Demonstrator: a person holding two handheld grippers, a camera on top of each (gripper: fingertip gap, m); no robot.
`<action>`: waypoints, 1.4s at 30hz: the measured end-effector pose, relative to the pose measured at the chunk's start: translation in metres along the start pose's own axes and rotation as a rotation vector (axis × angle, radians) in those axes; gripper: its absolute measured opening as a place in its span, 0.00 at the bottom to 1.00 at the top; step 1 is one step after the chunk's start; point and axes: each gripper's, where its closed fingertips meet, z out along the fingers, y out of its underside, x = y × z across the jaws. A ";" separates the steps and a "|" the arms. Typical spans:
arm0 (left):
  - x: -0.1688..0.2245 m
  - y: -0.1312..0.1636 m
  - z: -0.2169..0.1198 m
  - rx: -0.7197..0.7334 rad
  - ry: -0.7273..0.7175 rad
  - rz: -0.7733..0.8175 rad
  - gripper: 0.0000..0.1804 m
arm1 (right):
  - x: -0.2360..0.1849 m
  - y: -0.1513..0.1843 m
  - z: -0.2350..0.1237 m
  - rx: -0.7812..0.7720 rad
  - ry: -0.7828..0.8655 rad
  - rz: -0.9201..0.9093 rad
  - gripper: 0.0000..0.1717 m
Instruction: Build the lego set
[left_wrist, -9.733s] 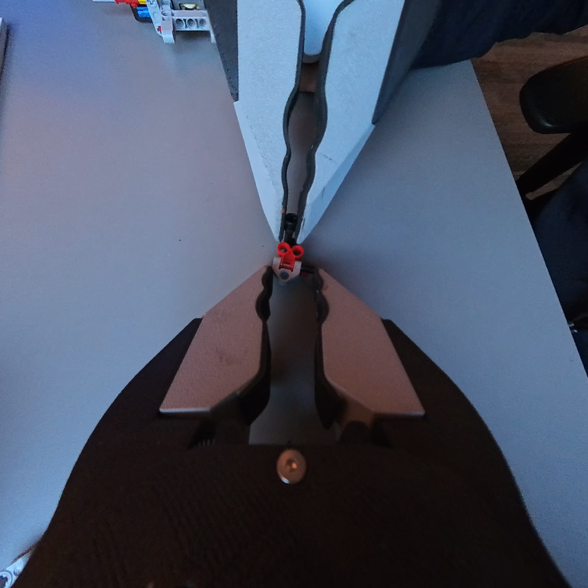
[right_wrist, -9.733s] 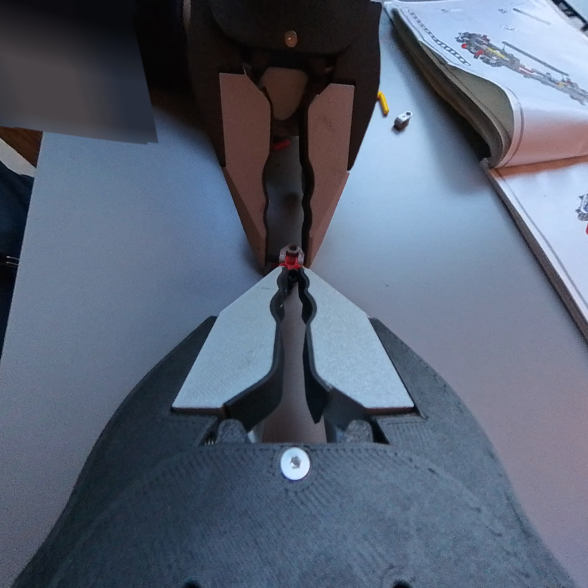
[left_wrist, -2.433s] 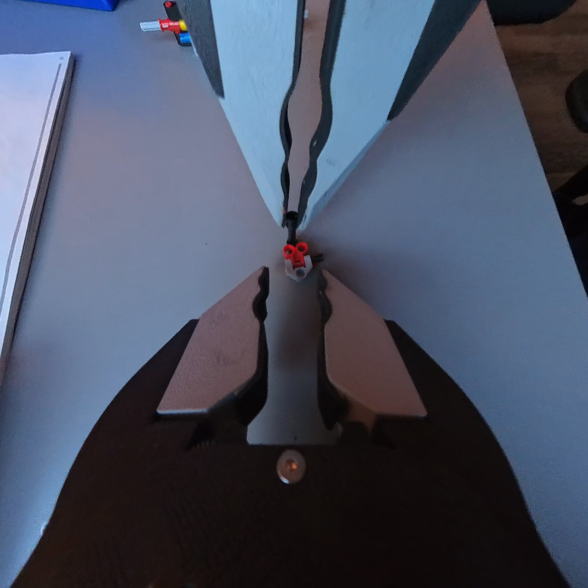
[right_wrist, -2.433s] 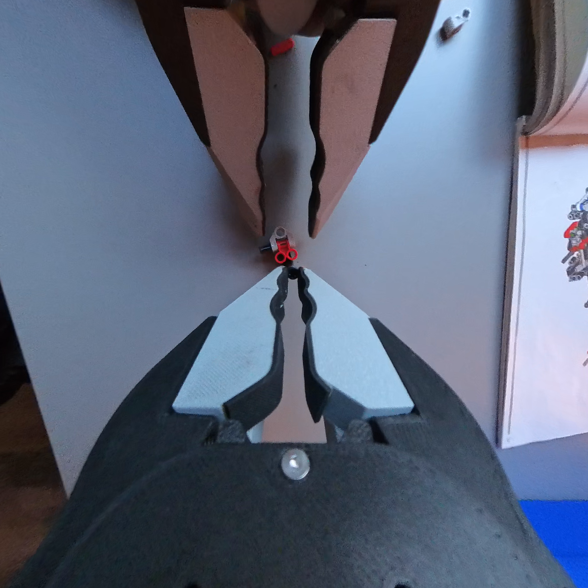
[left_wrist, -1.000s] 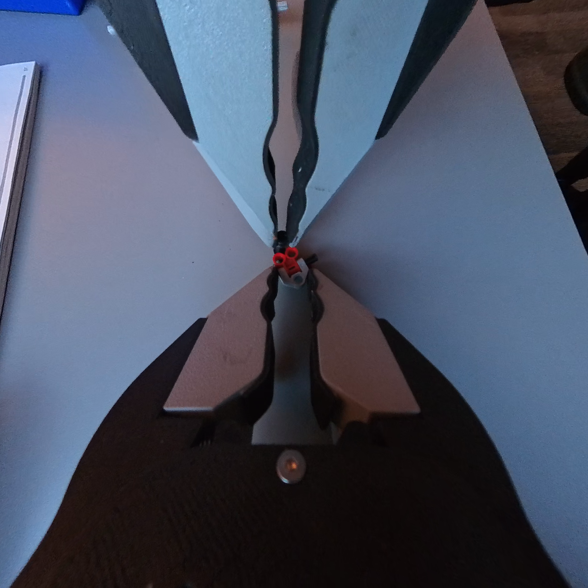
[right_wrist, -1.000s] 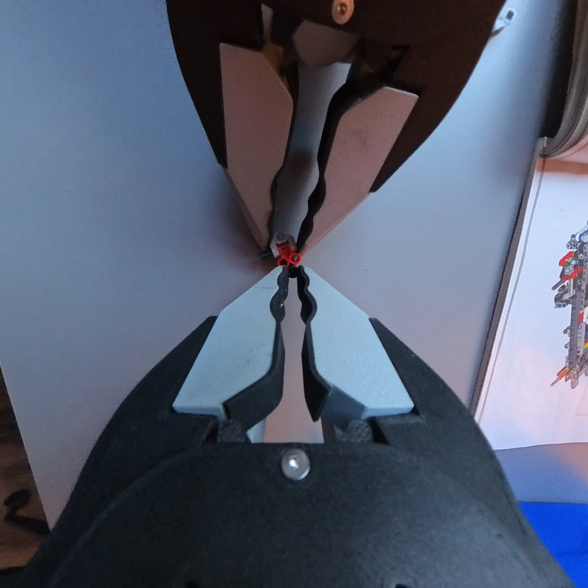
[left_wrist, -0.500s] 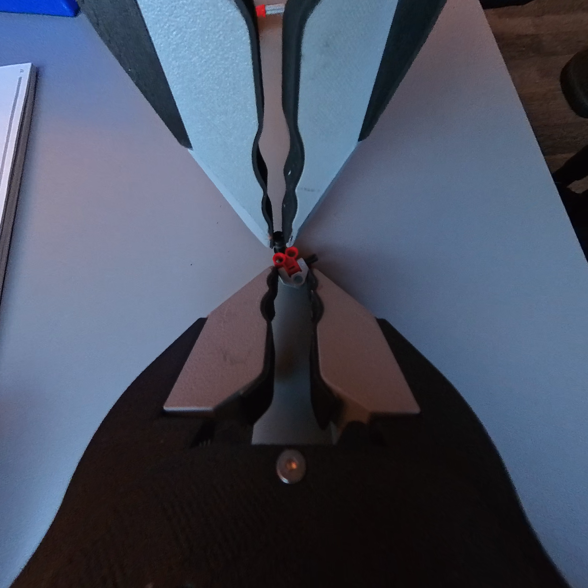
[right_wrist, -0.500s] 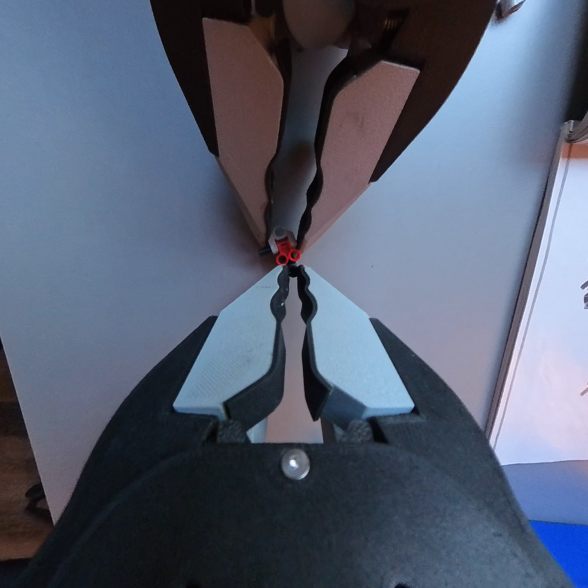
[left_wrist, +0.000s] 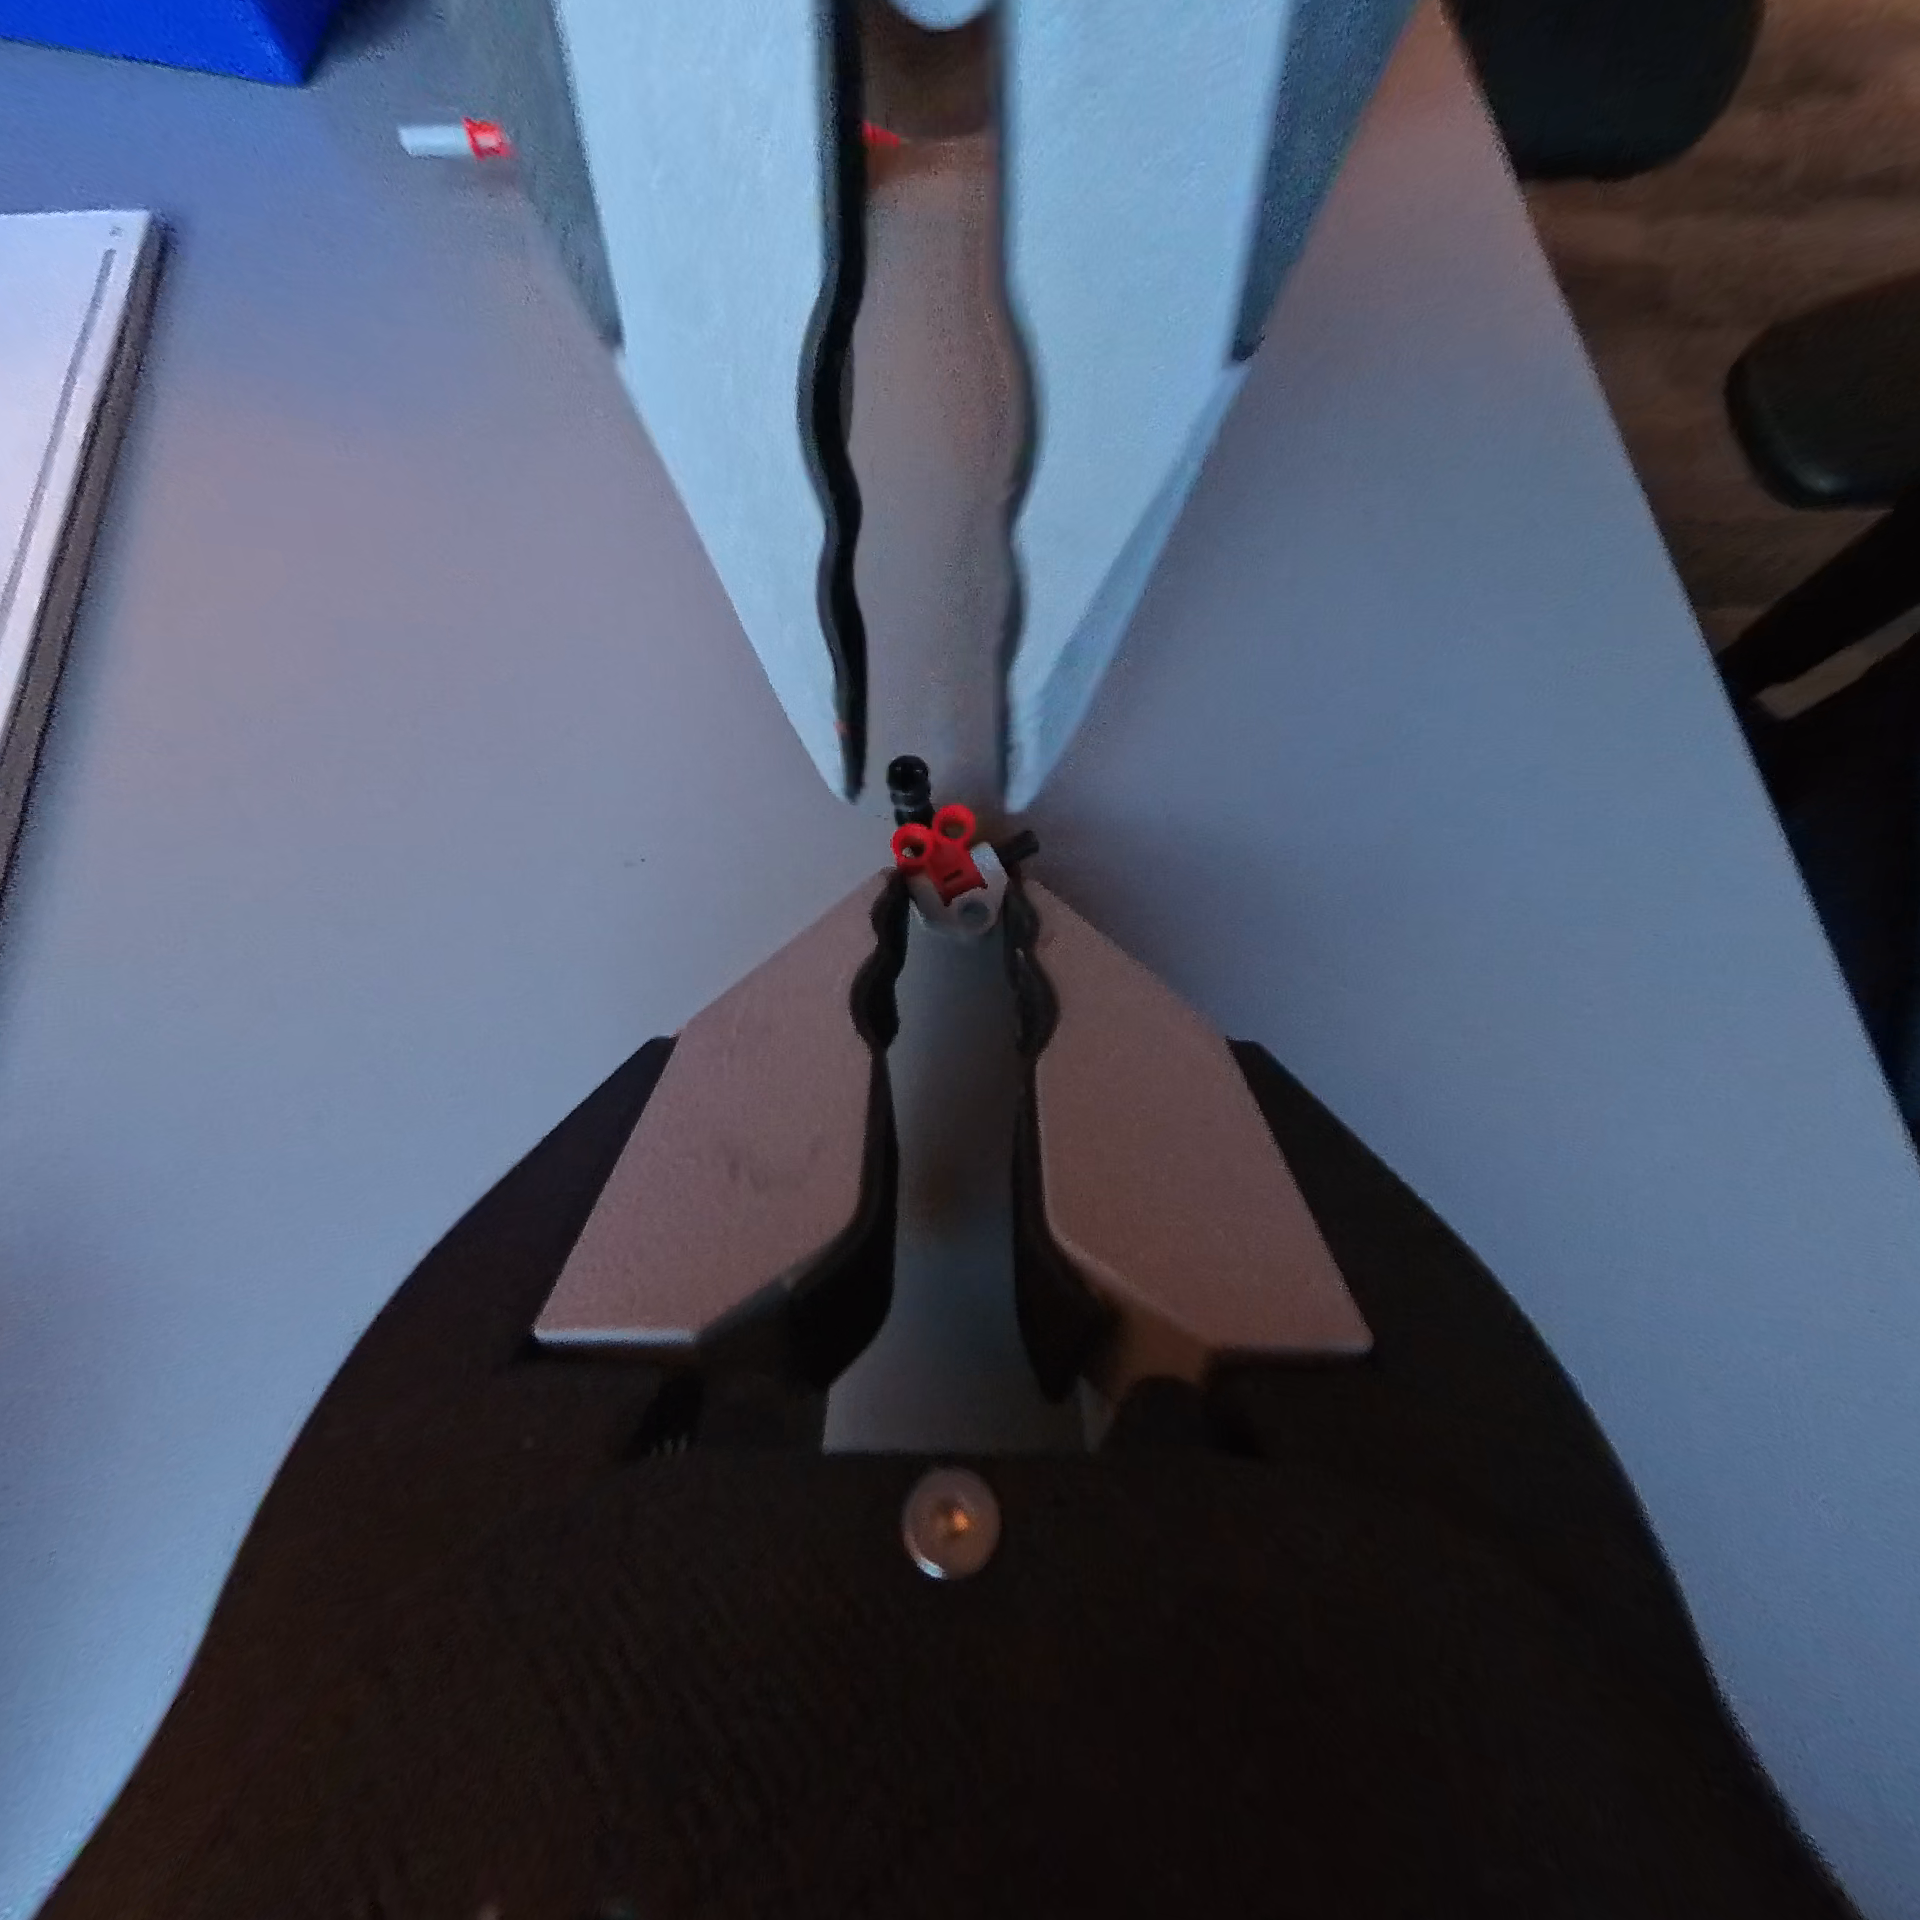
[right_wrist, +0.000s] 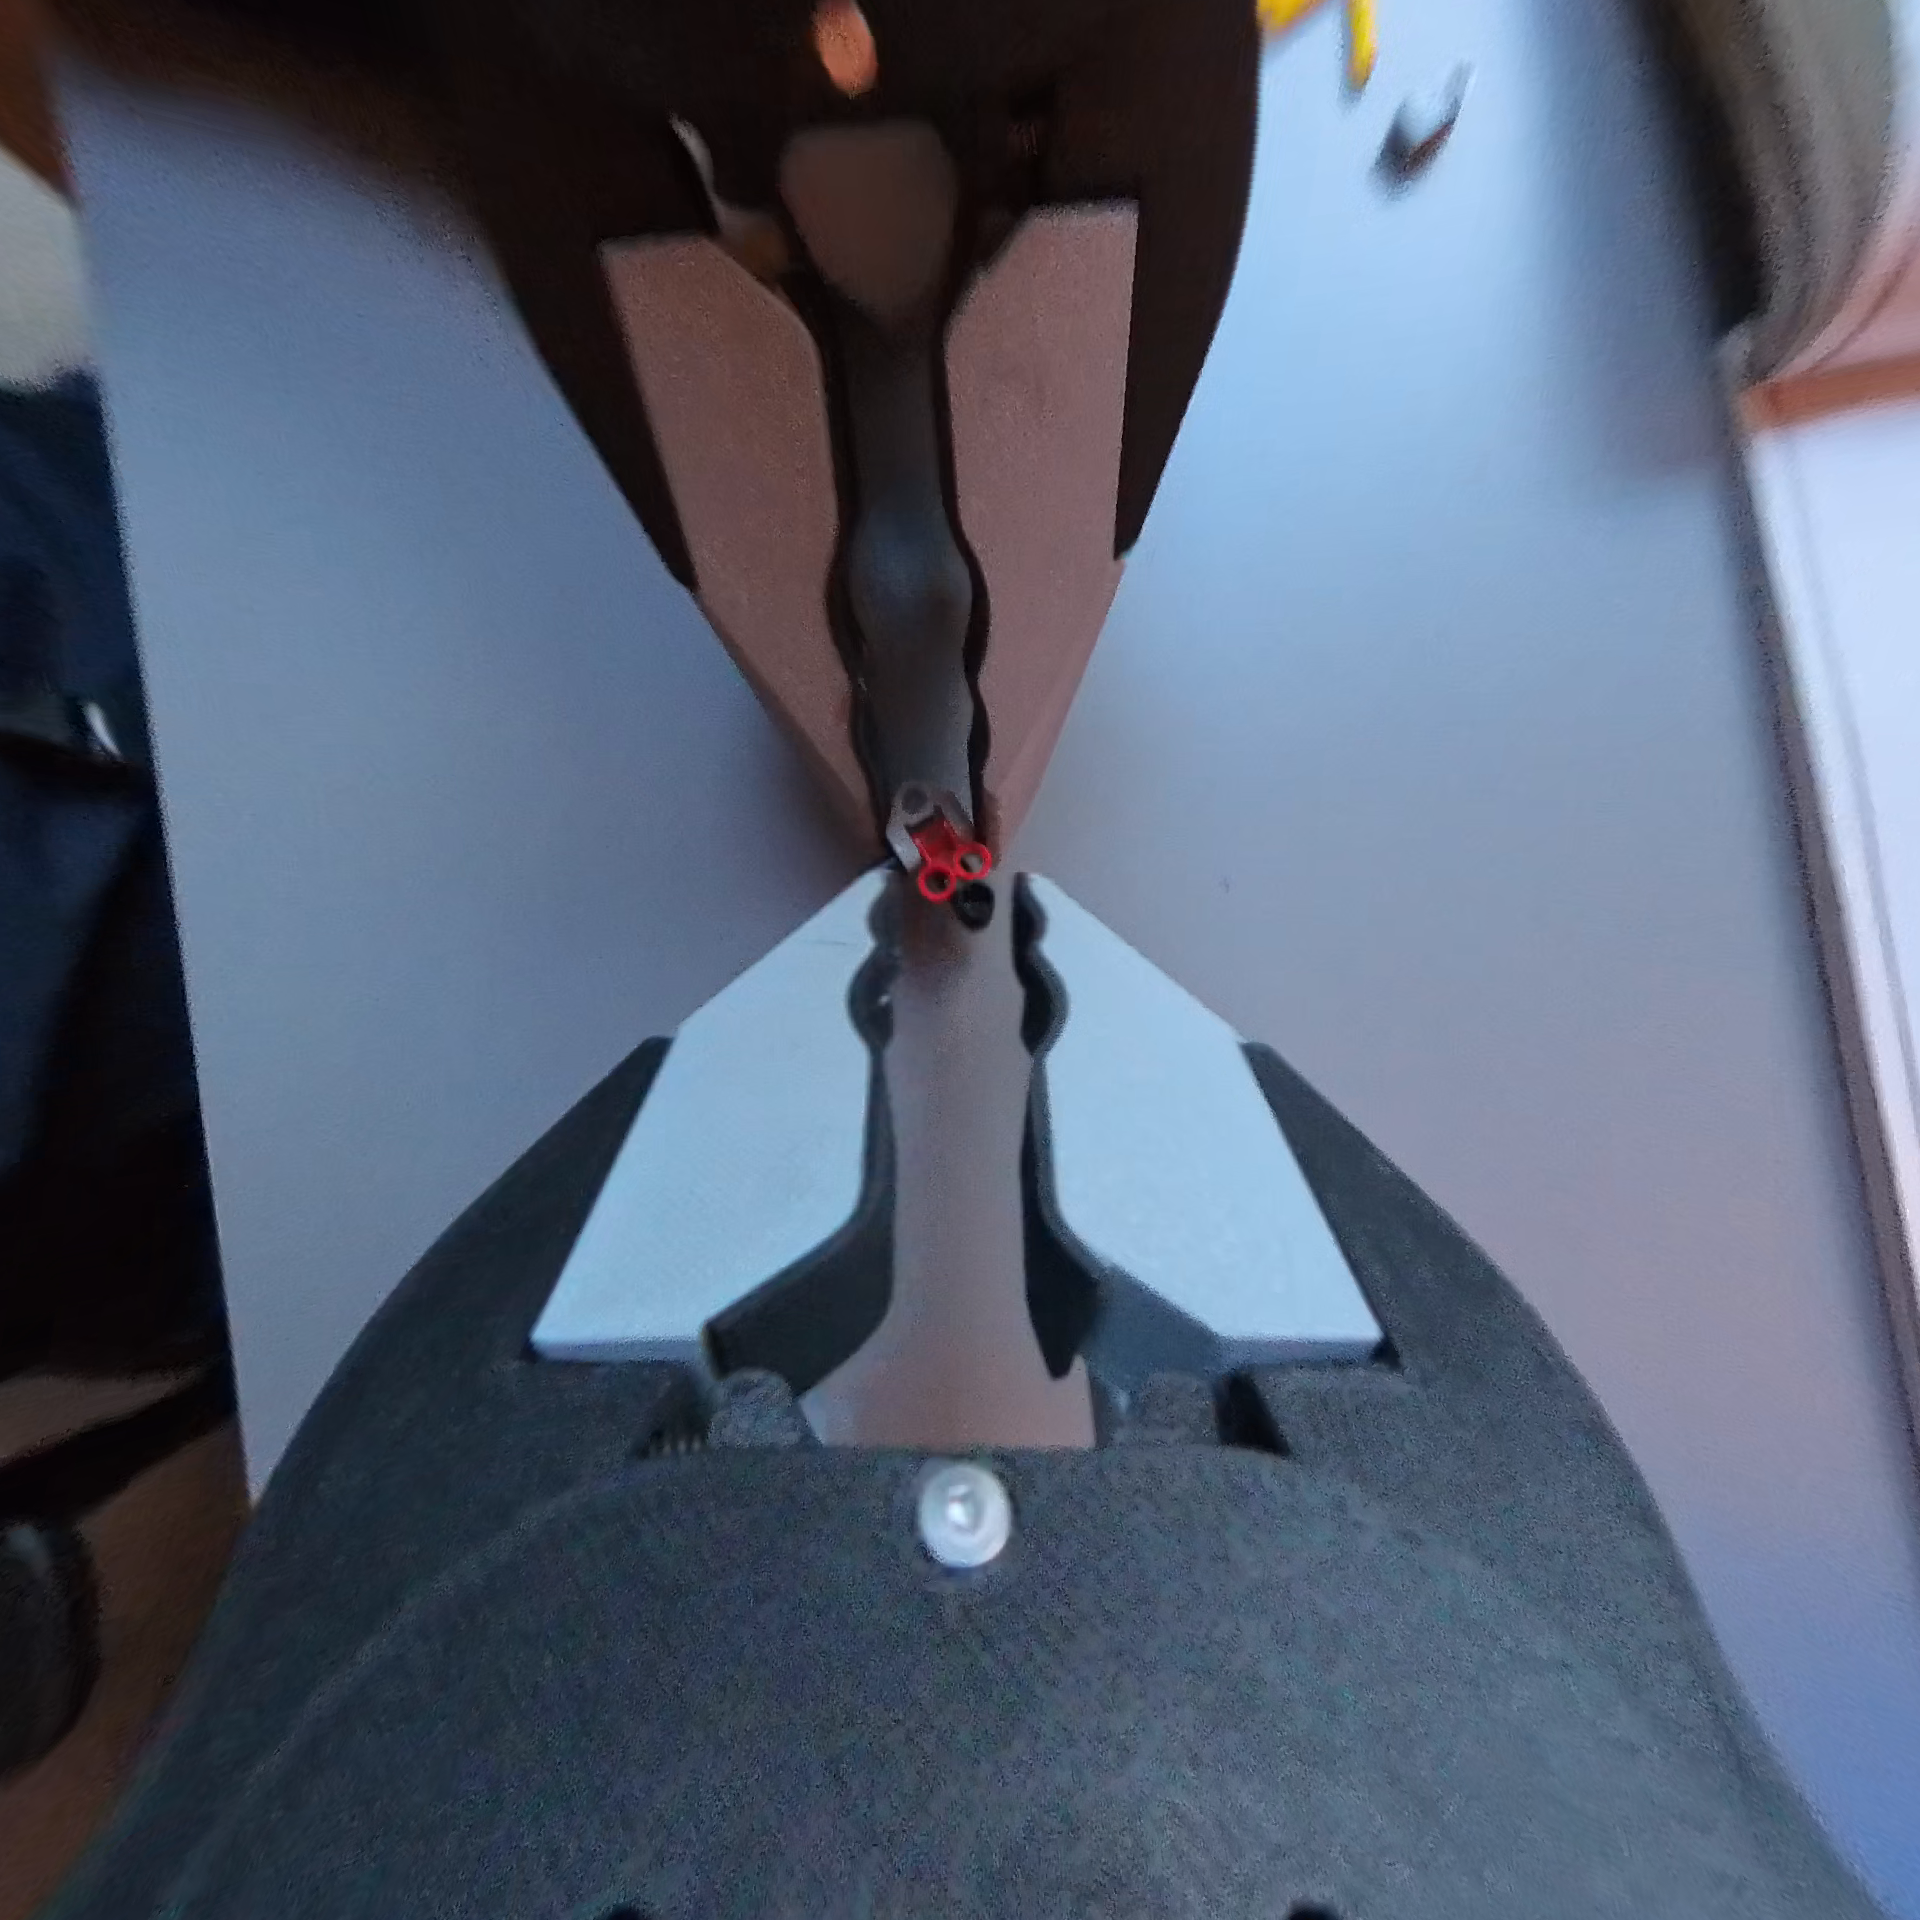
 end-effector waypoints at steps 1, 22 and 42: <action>0.000 -0.003 -0.004 0.029 0.025 -0.034 0.09 | 0.000 -0.009 -0.008 0.087 0.017 -0.004 0.14; 0.022 -0.026 -0.062 0.347 0.635 -0.509 0.09 | -0.015 -0.047 -0.007 0.446 0.389 -0.500 0.20; 0.023 -0.019 -0.050 0.289 0.576 -0.509 0.09 | -0.010 -0.039 -0.002 0.459 0.400 -0.485 0.12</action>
